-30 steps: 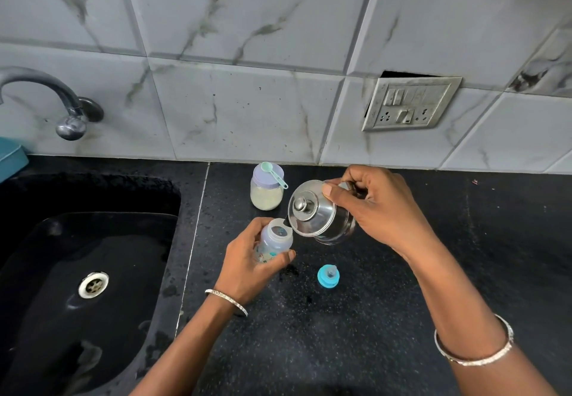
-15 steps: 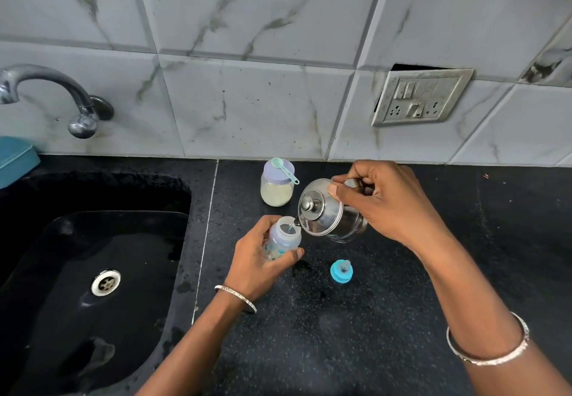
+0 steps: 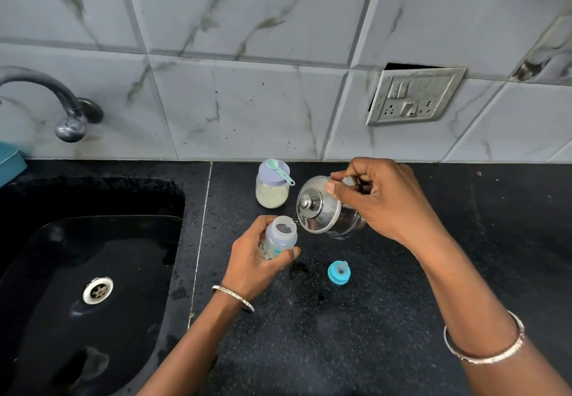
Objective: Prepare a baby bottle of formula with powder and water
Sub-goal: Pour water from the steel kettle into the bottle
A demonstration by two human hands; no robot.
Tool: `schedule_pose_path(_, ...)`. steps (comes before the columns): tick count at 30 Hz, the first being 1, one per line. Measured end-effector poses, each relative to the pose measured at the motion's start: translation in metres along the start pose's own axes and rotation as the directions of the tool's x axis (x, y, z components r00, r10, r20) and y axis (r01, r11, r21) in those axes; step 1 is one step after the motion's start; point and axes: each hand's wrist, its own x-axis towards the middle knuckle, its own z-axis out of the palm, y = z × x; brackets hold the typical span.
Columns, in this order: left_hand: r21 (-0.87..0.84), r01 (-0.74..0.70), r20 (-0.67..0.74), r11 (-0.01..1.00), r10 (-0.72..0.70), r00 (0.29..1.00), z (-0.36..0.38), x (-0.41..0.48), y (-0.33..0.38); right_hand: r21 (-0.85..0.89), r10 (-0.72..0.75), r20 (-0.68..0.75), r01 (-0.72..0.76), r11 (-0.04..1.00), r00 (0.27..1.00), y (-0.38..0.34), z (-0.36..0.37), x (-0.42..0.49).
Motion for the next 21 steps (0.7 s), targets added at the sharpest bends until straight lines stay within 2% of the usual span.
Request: schedule_pose_path(21,-0.02,0.014,-0.041,1.0,-0.015,0.999,0.022,-0.003,-0.002,-0.019,-0.05,-0.007,0.049,0.999,0.999,0.023,-0.009,0.008)
